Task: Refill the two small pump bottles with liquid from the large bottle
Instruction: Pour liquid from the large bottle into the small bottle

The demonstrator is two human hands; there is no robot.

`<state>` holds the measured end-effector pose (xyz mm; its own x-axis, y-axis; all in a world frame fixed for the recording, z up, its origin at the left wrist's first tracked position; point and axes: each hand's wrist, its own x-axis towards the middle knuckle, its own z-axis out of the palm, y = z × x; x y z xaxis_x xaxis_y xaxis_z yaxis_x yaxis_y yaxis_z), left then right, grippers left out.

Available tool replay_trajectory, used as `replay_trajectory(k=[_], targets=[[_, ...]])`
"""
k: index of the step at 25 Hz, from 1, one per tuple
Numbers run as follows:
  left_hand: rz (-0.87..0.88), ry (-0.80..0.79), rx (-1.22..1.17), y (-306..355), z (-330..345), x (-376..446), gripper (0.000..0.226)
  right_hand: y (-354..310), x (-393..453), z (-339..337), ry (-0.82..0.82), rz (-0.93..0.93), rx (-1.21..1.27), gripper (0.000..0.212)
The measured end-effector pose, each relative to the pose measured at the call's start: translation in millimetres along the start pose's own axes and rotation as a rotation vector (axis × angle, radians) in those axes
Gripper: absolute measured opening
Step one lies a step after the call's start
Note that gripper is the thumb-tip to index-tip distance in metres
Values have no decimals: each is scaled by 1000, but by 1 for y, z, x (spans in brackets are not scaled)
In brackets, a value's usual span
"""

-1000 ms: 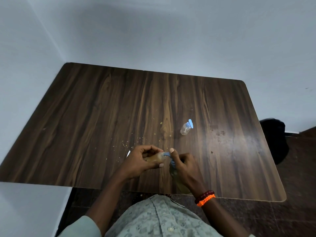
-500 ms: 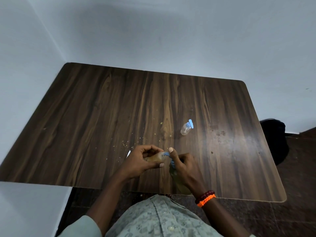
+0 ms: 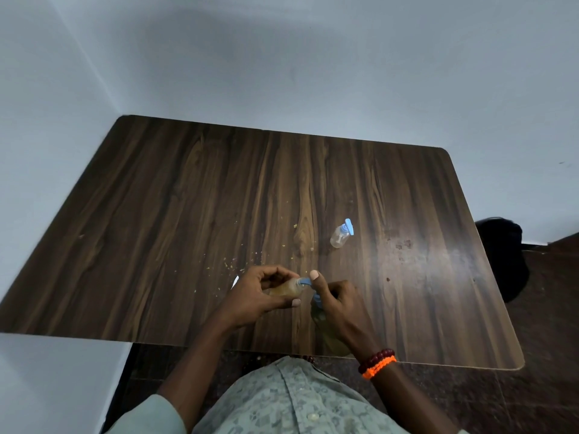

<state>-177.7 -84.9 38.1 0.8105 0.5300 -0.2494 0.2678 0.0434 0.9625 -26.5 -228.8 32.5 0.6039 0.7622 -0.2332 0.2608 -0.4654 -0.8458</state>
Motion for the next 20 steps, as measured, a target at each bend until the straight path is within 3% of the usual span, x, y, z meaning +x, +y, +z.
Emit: replay_trajectory(k=[3,9,13,20], targets=[[-6,-12,1,-2,2,-1,38,1,-2,-1,-1,-15,-31,78],[15,-4,-11,-1,2,0,38,5,-1,2,6,-5,0,97],[9,-10,-4,-2,2,-1,37,2,-3,0,16,-5,-39,75],[8,-8,9,-1,3,-3,37,2,-4,0,33,25,-28,69]])
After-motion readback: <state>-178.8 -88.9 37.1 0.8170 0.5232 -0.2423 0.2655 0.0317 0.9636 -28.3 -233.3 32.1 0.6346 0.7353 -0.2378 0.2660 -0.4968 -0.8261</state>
